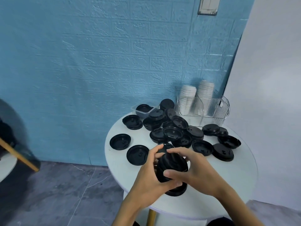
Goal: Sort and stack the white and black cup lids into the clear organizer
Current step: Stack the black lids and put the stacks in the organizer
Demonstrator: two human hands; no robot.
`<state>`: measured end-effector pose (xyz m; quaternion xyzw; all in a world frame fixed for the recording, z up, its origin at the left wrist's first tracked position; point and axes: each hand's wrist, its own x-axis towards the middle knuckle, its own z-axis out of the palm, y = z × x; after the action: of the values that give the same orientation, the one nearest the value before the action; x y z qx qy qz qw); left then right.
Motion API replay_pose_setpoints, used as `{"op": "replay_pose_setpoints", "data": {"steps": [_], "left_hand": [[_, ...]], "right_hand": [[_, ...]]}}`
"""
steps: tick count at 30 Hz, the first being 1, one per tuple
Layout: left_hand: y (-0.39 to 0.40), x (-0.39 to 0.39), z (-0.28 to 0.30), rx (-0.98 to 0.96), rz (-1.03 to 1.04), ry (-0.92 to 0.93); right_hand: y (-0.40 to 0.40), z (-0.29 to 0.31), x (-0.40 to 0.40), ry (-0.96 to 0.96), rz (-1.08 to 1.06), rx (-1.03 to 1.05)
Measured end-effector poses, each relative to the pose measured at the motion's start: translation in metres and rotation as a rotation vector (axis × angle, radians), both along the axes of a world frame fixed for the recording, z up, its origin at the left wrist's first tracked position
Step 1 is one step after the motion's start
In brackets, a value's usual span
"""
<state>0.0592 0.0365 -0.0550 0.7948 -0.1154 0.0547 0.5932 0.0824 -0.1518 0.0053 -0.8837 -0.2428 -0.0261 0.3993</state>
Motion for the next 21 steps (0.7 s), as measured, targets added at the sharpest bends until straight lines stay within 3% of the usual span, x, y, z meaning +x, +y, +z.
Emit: {"op": "replay_pose_setpoints", "data": {"steps": [16,21], "left_hand": [[-0.002,0.001,-0.003,0.091,0.008,-0.063],[-0.002,0.000,-0.003,0.122,0.018,-0.074]], "right_hand": [[0.022,-0.008,-0.008,-0.051,-0.048,-0.009],[0.020,-0.019,-0.010,0.107,-0.114,0.073]]}}
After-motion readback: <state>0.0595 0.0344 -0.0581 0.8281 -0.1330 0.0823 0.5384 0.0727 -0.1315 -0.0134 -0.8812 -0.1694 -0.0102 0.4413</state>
